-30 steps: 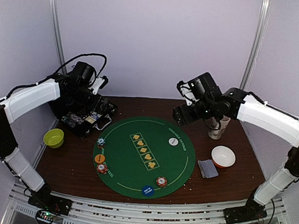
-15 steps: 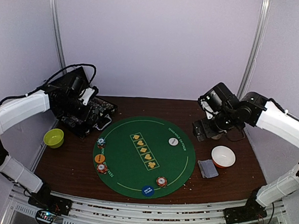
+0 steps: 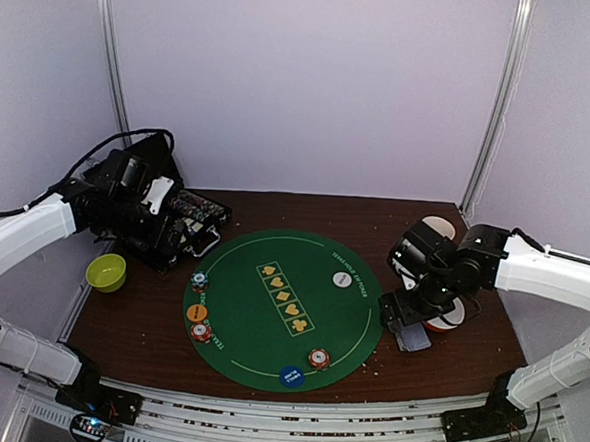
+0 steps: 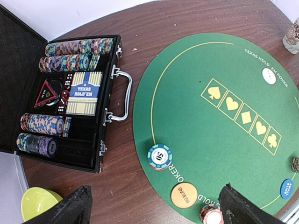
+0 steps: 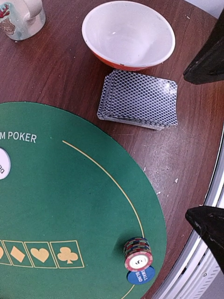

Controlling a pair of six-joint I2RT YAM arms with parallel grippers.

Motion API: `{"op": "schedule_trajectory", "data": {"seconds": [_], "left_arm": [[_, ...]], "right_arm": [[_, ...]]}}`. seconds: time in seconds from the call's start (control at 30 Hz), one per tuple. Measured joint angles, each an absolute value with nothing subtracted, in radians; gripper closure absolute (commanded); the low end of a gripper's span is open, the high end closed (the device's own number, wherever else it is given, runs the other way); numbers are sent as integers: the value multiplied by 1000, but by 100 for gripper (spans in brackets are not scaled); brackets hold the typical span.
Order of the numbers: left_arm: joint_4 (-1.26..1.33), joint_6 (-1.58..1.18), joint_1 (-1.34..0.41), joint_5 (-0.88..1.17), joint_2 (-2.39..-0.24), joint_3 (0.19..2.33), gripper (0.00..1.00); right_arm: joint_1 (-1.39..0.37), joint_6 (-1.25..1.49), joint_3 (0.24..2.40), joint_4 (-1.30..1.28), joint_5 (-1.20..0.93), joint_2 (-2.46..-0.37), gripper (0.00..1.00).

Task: Distribute texas hold em gaming equipment
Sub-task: Pick up the poker card from the center of the board.

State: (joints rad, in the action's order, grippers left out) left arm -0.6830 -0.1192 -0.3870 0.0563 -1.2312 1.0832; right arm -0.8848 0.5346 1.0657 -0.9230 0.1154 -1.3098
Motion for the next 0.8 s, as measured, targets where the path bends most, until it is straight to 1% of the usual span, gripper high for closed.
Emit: {"op": "schedule_trajectory", "data": {"seconds": [0.2,0.4,0.53,0.7,0.8], "left_arm": [[-682,-125,-387,48,-1231,1074,2],[-668,-121,-387,34,-1328,1141,2],[-572,-109,-387,34,-1369,1148,2],[-361,-103,-387,36,-1372,1137,2],[-276,-99,-387,33,-1372,1127,2]], "right_arm": [[-891,544,1063,-897,100,-1309,5],[-891,500,1090,-879,89,-1352,4],[-889,471,1095,-878,88,-1417,4],[-869,461,1117,-898,93,-1496,5],[-860,487,1146,-911,100,-1528,7]]}}
